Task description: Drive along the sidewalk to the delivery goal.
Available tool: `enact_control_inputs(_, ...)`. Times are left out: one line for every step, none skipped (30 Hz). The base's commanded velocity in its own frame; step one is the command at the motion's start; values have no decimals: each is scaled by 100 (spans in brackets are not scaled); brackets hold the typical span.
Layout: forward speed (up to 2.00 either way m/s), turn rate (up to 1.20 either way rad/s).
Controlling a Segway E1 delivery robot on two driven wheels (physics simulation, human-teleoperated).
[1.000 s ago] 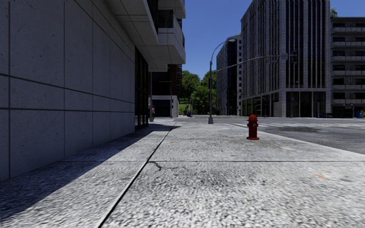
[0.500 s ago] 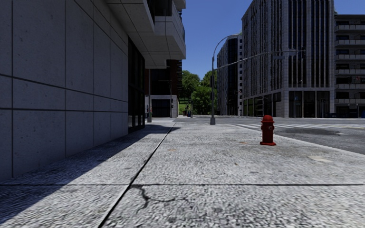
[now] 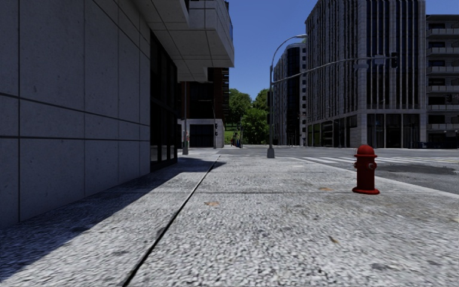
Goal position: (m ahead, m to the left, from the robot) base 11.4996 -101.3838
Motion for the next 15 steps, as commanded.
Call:
enact_control_inputs(200, 0)
enact_control_inputs(200, 0)
enact_control_inputs(200, 0)
enact_control_inputs(200, 0)
enact_control_inputs(200, 0)
enact_control_inputs(200, 0)
enact_control_inputs(200, 0)
enact_control_inputs(200, 0)
enact_control_inputs(200, 0)
enact_control_inputs(200, 0)
enact_control_inputs(200, 0)
enact_control_inputs(200, 0)
enact_control_inputs(200, 0)
enact_control_inputs(200, 0)
enact_control_inputs(200, 0)
